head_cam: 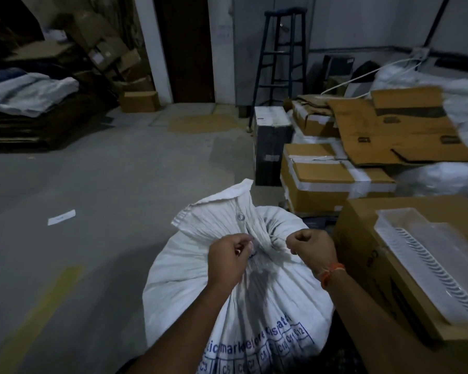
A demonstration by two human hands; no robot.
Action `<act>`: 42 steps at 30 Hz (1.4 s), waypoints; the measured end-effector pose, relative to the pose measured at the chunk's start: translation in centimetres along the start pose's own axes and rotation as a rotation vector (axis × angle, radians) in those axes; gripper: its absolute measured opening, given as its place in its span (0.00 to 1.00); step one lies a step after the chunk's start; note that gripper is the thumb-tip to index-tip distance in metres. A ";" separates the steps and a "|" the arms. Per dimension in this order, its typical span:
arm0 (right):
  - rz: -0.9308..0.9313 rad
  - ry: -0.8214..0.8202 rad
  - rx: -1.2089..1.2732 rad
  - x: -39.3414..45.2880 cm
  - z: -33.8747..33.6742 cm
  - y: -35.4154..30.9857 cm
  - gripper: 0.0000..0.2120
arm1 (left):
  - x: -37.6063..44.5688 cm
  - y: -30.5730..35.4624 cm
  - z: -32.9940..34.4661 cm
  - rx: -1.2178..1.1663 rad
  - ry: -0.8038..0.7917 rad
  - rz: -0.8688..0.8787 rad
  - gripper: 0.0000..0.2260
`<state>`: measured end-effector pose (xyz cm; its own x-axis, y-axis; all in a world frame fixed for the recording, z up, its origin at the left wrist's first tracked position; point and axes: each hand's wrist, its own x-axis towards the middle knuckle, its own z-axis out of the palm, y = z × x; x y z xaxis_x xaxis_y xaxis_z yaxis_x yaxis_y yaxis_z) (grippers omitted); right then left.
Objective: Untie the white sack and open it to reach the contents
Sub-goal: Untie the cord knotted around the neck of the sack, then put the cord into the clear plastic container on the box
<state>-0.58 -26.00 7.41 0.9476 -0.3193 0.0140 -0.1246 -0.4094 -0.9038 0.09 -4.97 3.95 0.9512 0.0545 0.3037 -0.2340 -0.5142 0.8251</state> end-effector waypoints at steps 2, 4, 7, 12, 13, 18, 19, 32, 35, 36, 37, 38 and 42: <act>0.002 0.001 -0.011 -0.4 -0.8 -0.1 0.07 | 0.4 1.0 0.7 -0.039 -0.055 0.035 0.07; 0.002 0.022 -0.006 -0.7 -2.1 -0.1 0.07 | 0.8 2.1 1.4 -0.069 -0.107 0.079 0.10; -0.017 0.047 0.009 -1.0 -4.3 -0.2 0.07 | 1.5 3.5 2.6 -0.064 -0.158 0.155 0.11; -0.027 0.075 0.043 -1.8 -7.6 0.2 0.09 | 3.0 5.4 4.7 0.064 -0.216 0.246 0.11; -0.028 0.076 0.046 -1.8 -8.1 0.4 0.10 | 3.4 5.5 4.9 0.106 -0.232 0.257 0.11; -0.007 0.139 0.100 -2.6 -10.1 0.1 0.08 | 5.2 5.1 5.8 0.372 -0.414 0.318 0.12; -0.009 0.150 0.126 -2.6 -10.7 -0.1 0.08 | 5.3 4.9 6.0 0.419 -0.448 0.332 0.12; -0.011 0.324 0.142 -1.9 -17.6 1.8 0.07 | 5.5 9.6 6.4 -0.081 -0.525 0.311 0.07; -0.001 0.315 0.092 -2.1 -18.4 2.4 0.08 | 5.3 10.9 6.2 -0.142 -0.649 0.289 0.10; -0.003 0.308 0.075 -2.2 -18.6 2.5 0.08 | 5.3 11.5 6.2 -0.137 -0.695 0.284 0.12; -0.002 0.298 0.059 -2.3 -18.9 2.7 0.07 | 5.3 12.0 6.3 -0.124 -0.735 0.281 0.13; -0.002 0.285 0.047 -2.4 -19.2 2.9 0.07 | 5.3 12.6 6.4 -0.105 -0.767 0.292 0.14; -0.014 0.261 -0.002 -2.9 -20.8 3.2 0.05 | 5.5 14.9 7.7 0.028 -0.811 0.455 0.12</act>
<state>-9.83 -44.18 13.38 0.8413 -0.5230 0.1371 -0.1125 -0.4175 -0.9017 3.42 -18.88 14.27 0.6211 -0.7672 0.1603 -0.6242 -0.3605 0.6931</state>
